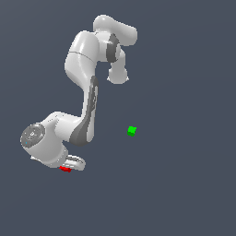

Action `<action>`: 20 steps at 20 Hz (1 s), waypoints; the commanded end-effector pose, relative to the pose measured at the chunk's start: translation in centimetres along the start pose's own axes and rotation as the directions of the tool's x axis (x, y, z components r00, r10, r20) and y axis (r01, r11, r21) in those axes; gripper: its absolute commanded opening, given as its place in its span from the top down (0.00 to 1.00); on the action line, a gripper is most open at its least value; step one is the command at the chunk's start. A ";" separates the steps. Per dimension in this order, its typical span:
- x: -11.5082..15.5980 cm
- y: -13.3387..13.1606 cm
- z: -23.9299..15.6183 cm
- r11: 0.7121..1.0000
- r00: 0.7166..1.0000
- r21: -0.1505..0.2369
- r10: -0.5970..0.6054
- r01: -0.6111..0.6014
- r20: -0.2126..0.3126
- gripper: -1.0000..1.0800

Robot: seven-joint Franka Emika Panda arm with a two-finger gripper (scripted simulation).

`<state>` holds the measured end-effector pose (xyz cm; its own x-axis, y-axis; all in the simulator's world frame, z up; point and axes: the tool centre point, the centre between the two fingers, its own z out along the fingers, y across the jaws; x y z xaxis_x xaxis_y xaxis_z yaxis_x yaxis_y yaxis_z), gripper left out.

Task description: Stack the red cube on top of the green cube.

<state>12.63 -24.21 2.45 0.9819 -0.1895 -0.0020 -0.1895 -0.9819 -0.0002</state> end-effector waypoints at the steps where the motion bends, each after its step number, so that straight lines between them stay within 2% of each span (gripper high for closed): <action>1: 0.1 0.0 0.5 1.000 1.000 0.000 0.000 0.000 -0.002 0.04; 5: 0.2 0.0 0.5 1.000 1.000 0.000 0.000 0.000 -0.002 0.04; 6: 0.2 0.0 0.5 1.000 1.000 0.000 0.000 0.000 -0.002 1.00; 20: 0.1 0.0 0.1 1.000 1.000 0.000 0.000 0.000 -0.002 1.00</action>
<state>12.71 -24.24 2.08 0.9819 -0.1895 -0.0020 -0.1895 -0.9819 -0.0002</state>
